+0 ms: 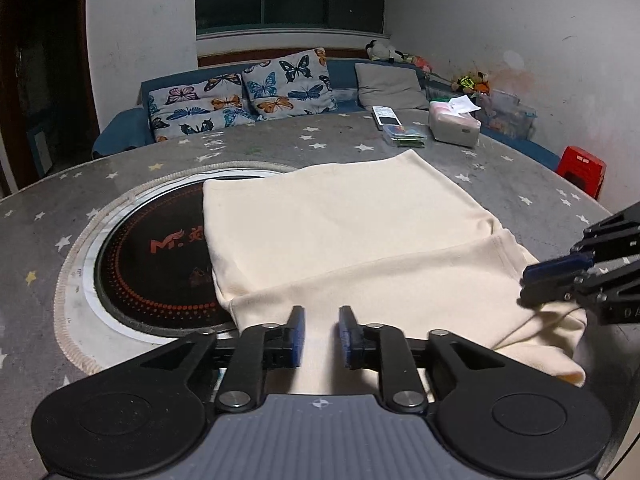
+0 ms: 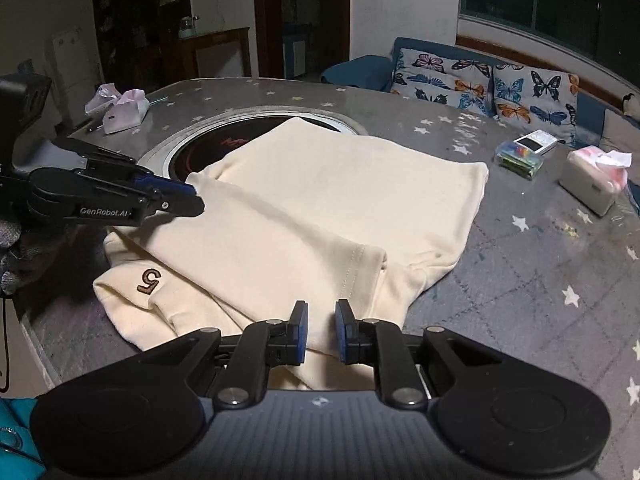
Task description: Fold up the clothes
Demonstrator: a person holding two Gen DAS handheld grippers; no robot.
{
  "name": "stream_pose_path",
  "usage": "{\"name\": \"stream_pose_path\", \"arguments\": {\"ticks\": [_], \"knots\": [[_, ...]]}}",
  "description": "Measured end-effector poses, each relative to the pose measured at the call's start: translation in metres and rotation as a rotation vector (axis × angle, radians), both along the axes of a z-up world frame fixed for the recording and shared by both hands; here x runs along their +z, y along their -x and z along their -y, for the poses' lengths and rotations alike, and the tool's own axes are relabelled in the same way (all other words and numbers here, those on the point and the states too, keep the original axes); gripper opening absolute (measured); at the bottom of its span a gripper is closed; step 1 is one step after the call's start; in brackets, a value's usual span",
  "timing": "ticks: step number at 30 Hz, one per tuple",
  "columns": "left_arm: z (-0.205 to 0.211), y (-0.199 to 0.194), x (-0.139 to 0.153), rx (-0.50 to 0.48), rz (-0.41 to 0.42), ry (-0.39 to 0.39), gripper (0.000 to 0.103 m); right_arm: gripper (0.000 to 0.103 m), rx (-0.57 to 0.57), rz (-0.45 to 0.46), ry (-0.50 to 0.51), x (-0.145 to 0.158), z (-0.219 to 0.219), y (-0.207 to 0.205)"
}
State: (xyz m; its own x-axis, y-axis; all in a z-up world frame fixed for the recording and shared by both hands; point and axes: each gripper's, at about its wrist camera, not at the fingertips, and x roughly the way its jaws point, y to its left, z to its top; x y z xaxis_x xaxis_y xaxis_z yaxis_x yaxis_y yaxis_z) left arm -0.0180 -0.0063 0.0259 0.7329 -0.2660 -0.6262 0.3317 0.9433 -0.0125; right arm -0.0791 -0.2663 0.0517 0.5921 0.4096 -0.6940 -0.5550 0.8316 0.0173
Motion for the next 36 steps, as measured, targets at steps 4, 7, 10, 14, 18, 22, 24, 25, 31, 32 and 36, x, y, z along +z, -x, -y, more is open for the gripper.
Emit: {"name": "stream_pose_path", "arguments": {"ticks": [4, 7, 10, 14, 18, 22, 24, 25, 31, 32, 36], "knots": [[0.0, 0.008, 0.002, -0.002, 0.013, -0.009, 0.033, 0.017, -0.004, 0.012, 0.001, 0.002, -0.003, 0.003], [0.0, 0.014, -0.002, 0.004, 0.009, -0.021, 0.035, 0.022, -0.008, 0.008, 0.011, -0.005, -0.005, 0.004], [-0.003, 0.022, -0.002, 0.006, 0.016, -0.037, 0.04, 0.024, -0.007, 0.027, 0.015, -0.001, -0.006, 0.008], [-0.009, 0.036, 0.002, 0.0, 0.024, -0.048, 0.045, 0.029, -0.001, 0.043, 0.028, 0.003, -0.006, 0.016], [-0.013, 0.063, 0.003, -0.055, 0.04, -0.082, 0.049, 0.035, 0.003, 0.048, 0.04, 0.006, -0.004, 0.025], [-0.01, 0.093, 0.003, -0.138, 0.085, -0.152, 0.053, 0.039, 0.023, 0.055, 0.068, 0.01, -0.001, 0.037], [-0.008, 0.101, 0.001, -0.174, 0.101, -0.18, 0.054, 0.042, 0.035, 0.056, 0.083, 0.011, 0.001, 0.044], [-0.007, 0.104, 0.0, -0.187, 0.106, -0.192, 0.054, 0.042, 0.041, 0.055, 0.088, 0.011, 0.001, 0.047], [0.008, 0.105, -0.01, -0.237, 0.164, -0.24, 0.054, 0.051, 0.096, 0.058, 0.14, 0.007, 0.001, 0.064], [0.011, 0.104, -0.012, -0.245, 0.176, -0.246, 0.054, 0.053, 0.102, 0.06, 0.147, 0.007, 0.0, 0.067], [0.021, 0.102, -0.017, -0.276, 0.205, -0.258, 0.047, 0.057, 0.134, 0.077, 0.178, 0.003, -0.004, 0.075]]}}
